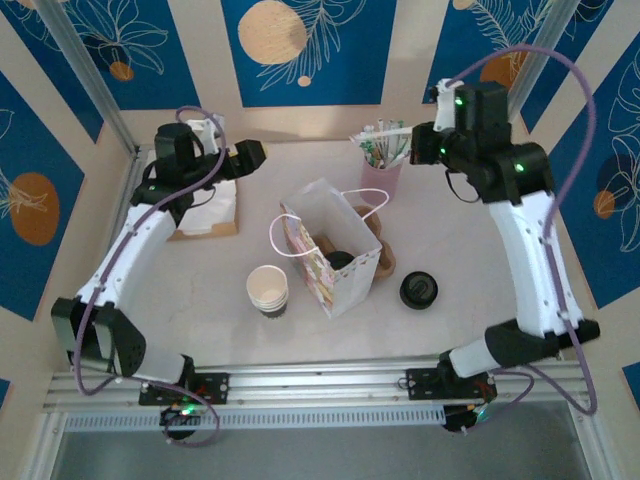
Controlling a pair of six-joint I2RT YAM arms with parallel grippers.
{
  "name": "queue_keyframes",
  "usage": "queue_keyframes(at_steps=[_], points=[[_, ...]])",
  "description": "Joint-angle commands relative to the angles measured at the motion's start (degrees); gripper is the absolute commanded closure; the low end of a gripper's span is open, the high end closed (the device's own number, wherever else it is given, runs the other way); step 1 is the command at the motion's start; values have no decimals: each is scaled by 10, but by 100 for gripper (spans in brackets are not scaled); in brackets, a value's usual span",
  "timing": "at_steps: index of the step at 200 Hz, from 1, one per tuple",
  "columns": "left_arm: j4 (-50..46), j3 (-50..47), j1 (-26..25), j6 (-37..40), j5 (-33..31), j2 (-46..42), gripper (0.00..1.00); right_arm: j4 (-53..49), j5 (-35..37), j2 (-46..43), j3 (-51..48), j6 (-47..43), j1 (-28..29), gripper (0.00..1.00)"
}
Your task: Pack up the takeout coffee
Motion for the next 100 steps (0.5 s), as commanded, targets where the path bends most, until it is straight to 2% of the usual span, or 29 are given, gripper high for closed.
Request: queue_keyframes(at_steps=[1,23,52,79,100], points=[[-39,-20,6,16,-54,-39,7,23,-36,-57,-18,-8,7,100],[-78,-26,6,29,-90,-60,0,28,-90,-102,-34,-3,11,100],[-118,-29,10,39,-118,-74,0,-1,-144,-125,-27,9,20,100],[-129,-37,15,42,-125,-81,0,-11,-168,-133,-44,18,41,100],[-136,-39,23,45,-132,-81,0,-21,-132,-125,-54,16,82,100]])
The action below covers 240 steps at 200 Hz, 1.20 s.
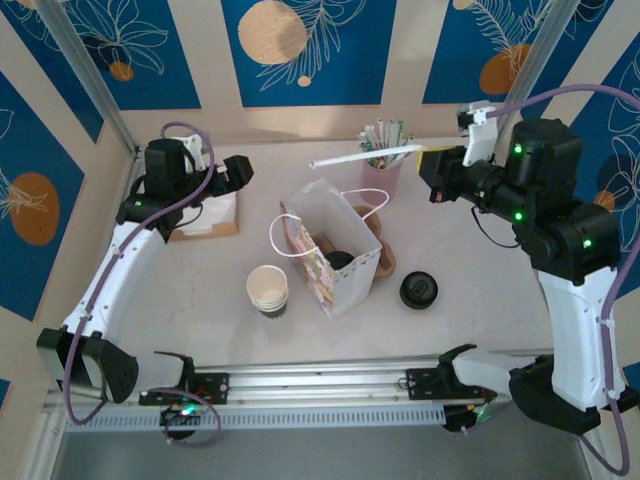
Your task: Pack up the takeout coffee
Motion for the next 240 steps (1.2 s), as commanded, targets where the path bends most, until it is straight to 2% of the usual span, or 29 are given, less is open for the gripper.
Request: queue_keyframes(at_steps=[1,92,137,194,231,240], points=[[-26,-4,15,15,-21,-13,0,-23,1,13,-17,6,36,100],[-31,-16,51,20,-7,1,0,-79,295,107,7,-43,209,100],[-49,-7,60,28,-33,35,1,-65,272,153,4,-57,232,100],[-107,45,74,68,-125,135,17,-47,248,230,-7,-64,241,100],[-119,80,97,84,-172,207,23,-23,205,266,-14,-60,232,100],[-121,90,105,85,-175,230,23,-19,195,274,-15,-60,230,96]])
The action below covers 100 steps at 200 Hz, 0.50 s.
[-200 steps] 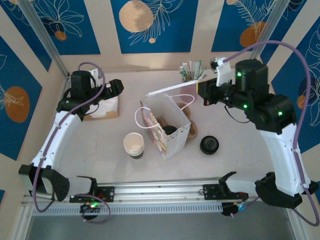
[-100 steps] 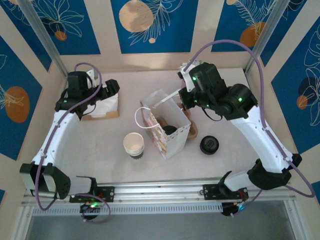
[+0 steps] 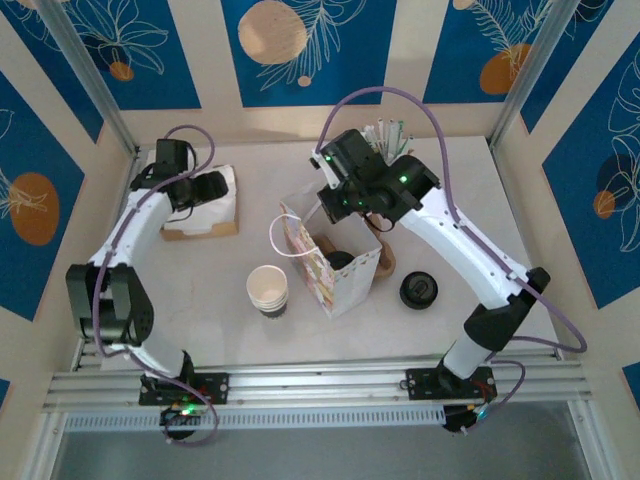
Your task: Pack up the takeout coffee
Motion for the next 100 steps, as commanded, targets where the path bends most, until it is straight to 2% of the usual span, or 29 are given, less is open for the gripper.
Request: queue_keyframes(at_steps=[1,13,27,58,76,100], points=[[-21,35,24,21,-44,44,23,25,-44,14,-6,-5,-8,96],[-28,54,32,24,-46,74,25,31,-61,25,-8,-3,-13,90],[-40,80,37,28,-50,112,26,33,-76,38,-3,-1,-17,77],[-61,124,39,32,-61,168,30,19,-87,47,22,1,-22,66],[-68,141,39,33,-63,190,31,18,-102,34,30,9,-30,46],[-85,174,39,39,-72,221,34,26,-140,3,23,24,-47,38]])
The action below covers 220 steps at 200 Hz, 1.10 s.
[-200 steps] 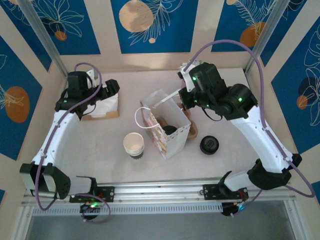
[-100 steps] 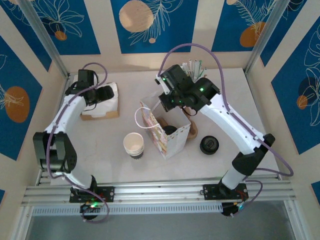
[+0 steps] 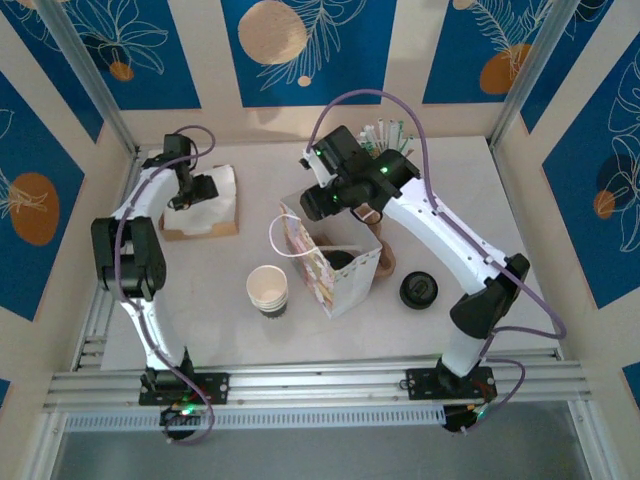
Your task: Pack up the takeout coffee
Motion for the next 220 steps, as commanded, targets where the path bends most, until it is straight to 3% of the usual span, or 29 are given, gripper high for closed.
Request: queue_keyframes(at_steps=[1,43,79,165,220], points=[[-32,44,5,14,-21,26,34,5,-54,-46,20,16,-16,38],[-54,88,4,23,-35,67,38,57,-154,-110,-34,48,-57,17],[-72,119,0,29,-45,97,41,98,-229,-146,-75,74,-101,9],[-107,180,-12,36,-65,161,61,155,-309,-168,-158,105,-173,5],[-121,225,-11,39,-68,207,60,153,-311,-164,-162,106,-176,5]])
